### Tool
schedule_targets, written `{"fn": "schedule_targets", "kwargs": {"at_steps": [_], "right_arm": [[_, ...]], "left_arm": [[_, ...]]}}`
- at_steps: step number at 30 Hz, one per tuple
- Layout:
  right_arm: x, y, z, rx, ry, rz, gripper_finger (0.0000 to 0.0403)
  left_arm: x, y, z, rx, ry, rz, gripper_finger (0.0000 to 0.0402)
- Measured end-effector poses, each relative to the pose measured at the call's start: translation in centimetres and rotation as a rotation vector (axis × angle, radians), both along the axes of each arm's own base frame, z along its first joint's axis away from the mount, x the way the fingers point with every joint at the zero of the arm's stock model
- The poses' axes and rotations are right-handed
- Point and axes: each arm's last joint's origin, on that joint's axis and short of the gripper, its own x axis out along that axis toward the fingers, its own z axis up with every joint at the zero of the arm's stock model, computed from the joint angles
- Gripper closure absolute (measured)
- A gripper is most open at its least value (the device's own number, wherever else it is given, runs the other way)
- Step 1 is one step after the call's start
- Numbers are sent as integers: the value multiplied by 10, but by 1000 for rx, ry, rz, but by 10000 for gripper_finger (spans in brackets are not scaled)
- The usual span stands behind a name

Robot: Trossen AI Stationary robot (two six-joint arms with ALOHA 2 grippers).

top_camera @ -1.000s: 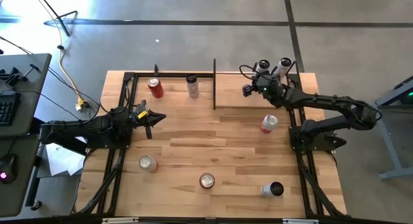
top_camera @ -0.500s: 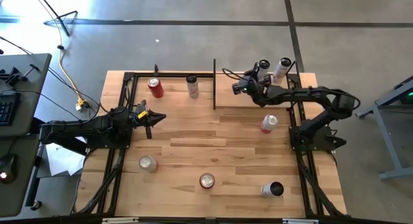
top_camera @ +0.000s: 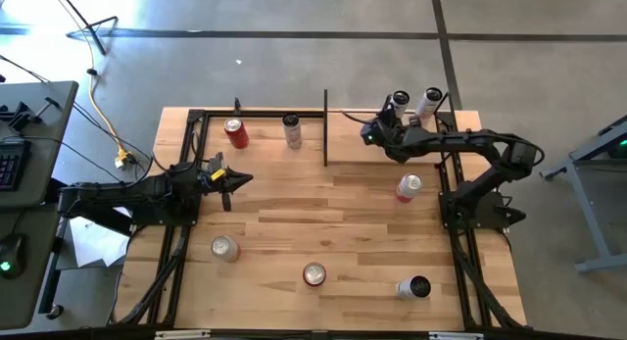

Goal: Place canned beverage on shelf
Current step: Put the left white and blue soda can on the shelf

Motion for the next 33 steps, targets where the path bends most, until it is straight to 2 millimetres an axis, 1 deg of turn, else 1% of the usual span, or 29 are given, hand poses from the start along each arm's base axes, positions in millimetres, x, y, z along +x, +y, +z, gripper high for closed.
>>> {"fn": "schedule_targets", "kwargs": {"at_steps": [3, 7, 9, 12, 16, 21, 26, 33], "right_arm": [[5, 0, 6, 32, -48, 40, 401], [21, 6, 13, 9, -136, 144, 401], [28, 7, 12, -17, -149, 169, 401], [33, 2, 6, -77, -136, 123, 403], [31, -11, -12, -88, -106, 32, 403], [28, -23, -28, -64, -57, -9, 403], [23, -23, -29, -48, -11, -19, 403], [10, -21, -18, -29, 21, -50, 403]], "left_arm": [[0, 0, 0, -7, 2, 4, 401], [0, 0, 0, -7, 2, 4, 401], [0, 0, 0, -7, 1, 5, 401], [0, 0, 0, -7, 1, 5, 401], [0, 0, 0, -7, 1, 5, 401], [0, 0, 0, -7, 2, 5, 401], [0, 0, 0, -6, 2, 5, 401], [0, 0, 0, -6, 1, 5, 401]]}}
